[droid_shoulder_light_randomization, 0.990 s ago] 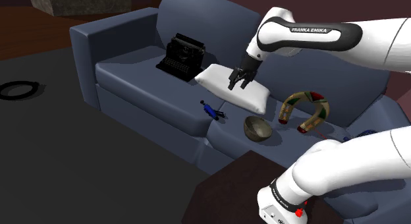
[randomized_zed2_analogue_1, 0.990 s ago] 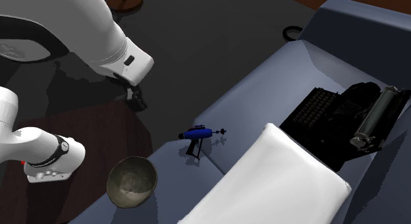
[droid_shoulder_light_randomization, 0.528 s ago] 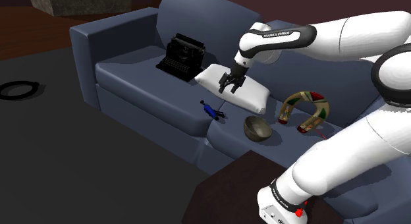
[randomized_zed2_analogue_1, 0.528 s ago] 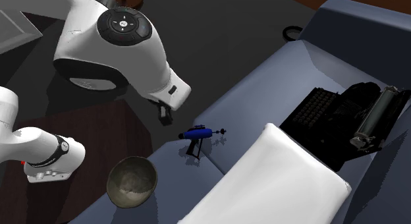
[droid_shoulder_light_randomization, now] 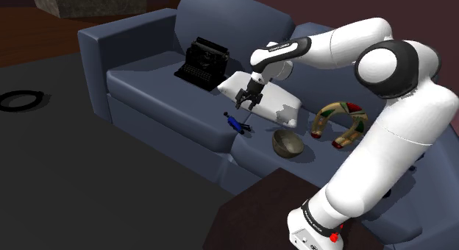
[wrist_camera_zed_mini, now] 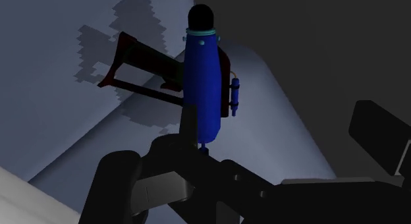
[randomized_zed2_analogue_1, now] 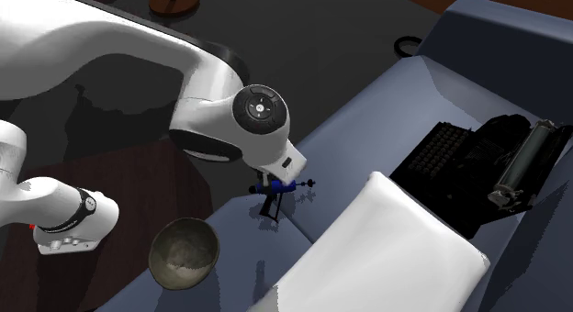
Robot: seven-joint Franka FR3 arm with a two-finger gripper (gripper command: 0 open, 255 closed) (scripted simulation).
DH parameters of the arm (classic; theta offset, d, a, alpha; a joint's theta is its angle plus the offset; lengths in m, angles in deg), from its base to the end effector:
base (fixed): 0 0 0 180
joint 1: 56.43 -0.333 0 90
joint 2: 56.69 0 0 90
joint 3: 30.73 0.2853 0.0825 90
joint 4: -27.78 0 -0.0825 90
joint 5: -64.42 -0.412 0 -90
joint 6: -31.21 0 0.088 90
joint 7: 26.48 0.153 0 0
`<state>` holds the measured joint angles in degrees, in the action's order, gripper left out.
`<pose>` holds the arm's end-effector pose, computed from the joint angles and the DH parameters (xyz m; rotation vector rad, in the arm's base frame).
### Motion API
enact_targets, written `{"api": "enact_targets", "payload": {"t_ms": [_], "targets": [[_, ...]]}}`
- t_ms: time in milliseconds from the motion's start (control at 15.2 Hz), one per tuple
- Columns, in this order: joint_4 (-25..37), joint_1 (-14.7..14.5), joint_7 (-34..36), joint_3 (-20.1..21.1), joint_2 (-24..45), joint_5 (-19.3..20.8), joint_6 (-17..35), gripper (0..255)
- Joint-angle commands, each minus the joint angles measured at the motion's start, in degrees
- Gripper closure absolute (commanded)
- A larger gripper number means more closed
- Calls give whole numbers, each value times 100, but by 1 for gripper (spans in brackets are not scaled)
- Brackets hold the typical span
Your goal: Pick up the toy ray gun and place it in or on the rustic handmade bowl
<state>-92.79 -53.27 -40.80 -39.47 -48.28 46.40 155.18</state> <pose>0.5648 -0.0954 0.2514 -2.8903 0.2096 0.0416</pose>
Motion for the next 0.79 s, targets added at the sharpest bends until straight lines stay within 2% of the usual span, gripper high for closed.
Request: {"api": "enact_targets", "payload": {"t_ms": [0,462,726], "targets": [[325,46,-74,10,492,-189,60,0],[1504,316,-242,104,2011,-679,63,0],[1433,292,-290,160,2173,-759,298,0]]}}
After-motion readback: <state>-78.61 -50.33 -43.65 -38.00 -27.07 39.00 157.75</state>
